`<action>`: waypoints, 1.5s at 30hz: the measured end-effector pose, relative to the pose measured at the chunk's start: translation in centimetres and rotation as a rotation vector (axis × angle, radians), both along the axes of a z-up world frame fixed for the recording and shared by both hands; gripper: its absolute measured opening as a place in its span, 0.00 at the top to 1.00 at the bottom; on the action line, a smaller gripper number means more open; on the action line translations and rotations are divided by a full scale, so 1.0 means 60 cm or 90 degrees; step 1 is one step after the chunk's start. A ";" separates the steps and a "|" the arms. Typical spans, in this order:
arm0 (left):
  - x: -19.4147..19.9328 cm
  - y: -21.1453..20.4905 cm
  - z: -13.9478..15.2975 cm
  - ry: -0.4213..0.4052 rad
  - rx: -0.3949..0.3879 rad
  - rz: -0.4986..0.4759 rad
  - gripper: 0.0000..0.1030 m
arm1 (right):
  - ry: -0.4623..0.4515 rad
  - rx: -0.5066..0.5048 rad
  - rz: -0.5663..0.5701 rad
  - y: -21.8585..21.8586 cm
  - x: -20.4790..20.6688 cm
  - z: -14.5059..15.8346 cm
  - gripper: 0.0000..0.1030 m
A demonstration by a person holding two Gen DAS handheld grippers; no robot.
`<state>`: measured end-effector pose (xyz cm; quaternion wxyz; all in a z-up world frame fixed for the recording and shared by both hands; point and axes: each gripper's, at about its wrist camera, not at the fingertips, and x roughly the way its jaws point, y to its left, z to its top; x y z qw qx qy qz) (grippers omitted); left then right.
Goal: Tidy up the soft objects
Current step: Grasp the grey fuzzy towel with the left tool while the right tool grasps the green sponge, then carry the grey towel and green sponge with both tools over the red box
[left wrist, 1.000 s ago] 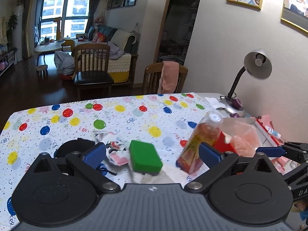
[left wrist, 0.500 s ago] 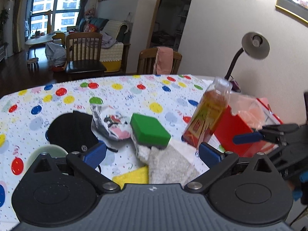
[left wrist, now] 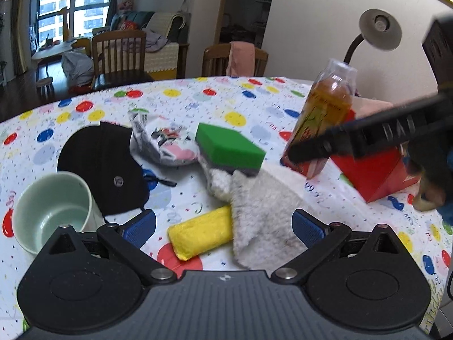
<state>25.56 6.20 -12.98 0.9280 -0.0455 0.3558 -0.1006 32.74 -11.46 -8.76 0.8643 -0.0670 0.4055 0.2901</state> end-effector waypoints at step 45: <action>0.096 -0.087 -0.052 0.052 0.059 0.008 0.72 | 0.080 -0.064 -0.092 0.122 0.144 -0.075 0.32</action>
